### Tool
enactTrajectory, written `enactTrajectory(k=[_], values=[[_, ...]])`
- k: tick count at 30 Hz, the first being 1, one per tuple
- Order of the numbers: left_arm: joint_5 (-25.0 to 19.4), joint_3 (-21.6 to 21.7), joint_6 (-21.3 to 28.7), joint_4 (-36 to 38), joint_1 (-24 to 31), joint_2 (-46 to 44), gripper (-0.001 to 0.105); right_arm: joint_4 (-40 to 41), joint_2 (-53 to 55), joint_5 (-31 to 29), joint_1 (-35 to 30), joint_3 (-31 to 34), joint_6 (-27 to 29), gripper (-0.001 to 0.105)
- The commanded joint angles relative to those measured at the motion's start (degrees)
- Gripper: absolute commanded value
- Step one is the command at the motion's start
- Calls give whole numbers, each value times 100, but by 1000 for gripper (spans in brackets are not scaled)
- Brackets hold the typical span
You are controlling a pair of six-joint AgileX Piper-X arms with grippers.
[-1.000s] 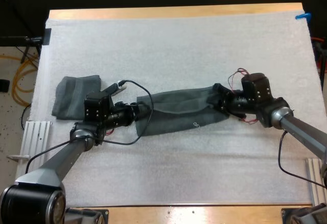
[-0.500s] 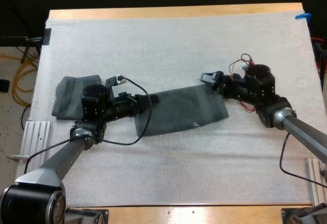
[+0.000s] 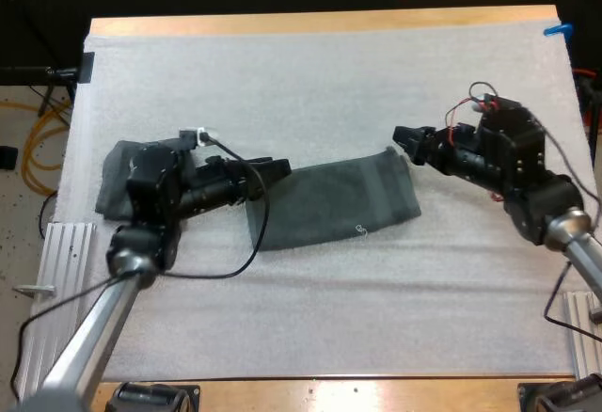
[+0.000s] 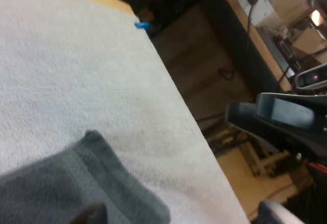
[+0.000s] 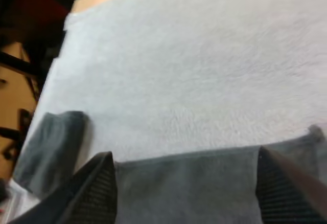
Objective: Pick towel from pile fold and stack
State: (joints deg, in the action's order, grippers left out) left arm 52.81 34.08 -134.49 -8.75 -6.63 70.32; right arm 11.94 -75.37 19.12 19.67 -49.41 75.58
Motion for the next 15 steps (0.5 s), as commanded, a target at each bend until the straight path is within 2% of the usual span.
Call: enactTrajectory(k=[1, 4, 7, 12, 15], values=[[-149, 43, 33, 204, 0, -287, 58, 336, 183, -153, -16, -119, 288, 58], [-536, 65, 136, 793, 0, -878, 58, 905, 462, -427, -16, -317, 528, 58], [-1003, 129, 473, 1508, 0, -1486, 58, 1440, 680, -705, -16, -519, 700, 58], [-1819, 409, 1144, 3222, 0, -2542, 58, 2358, 970, -1114, -16, -853, 996, 58], [-2155, 574, 1366, 3968, 0, -3040, 58, 2842, 1089, -1164, -16, -1004, 1080, 58]])
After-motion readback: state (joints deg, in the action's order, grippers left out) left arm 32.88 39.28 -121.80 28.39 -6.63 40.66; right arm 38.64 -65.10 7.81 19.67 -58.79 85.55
